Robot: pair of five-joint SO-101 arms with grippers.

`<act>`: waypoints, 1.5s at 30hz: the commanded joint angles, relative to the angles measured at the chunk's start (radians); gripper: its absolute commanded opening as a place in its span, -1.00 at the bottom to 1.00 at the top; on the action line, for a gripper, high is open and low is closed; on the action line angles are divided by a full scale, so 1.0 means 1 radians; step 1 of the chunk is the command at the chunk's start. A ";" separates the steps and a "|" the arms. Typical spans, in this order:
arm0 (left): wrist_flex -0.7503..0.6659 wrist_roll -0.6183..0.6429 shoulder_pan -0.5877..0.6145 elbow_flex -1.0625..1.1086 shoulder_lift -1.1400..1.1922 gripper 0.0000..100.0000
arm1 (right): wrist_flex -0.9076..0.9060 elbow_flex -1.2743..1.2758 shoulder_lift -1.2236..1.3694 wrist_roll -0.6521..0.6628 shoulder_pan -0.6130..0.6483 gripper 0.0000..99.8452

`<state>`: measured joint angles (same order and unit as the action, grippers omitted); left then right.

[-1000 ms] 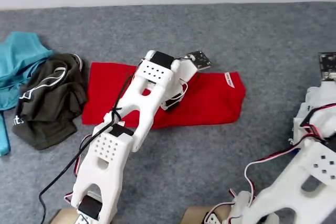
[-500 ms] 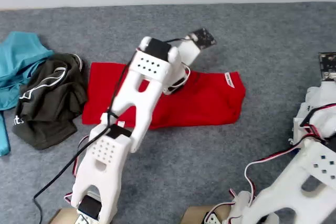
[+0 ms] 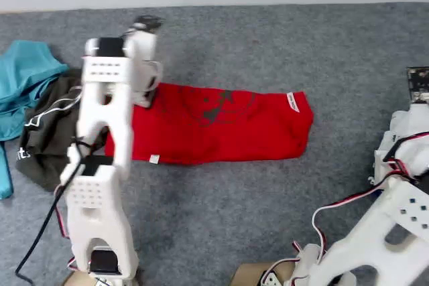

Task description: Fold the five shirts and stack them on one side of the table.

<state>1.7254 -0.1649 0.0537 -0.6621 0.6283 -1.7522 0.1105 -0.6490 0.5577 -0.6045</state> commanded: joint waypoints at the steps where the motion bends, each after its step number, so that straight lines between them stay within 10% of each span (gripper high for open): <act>1: -0.037 0.012 0.052 -0.002 0.009 -0.79 | -0.008 0.026 -0.016 -0.006 0.012 -0.60; 45: -0.155 -0.181 0.195 -0.239 0.342 -0.58 | -0.018 0.074 -0.025 0.069 0.012 -0.60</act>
<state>1.5796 -0.3414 0.2440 -0.8493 0.9628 -1.7522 0.1949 -0.6490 0.6176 -0.6045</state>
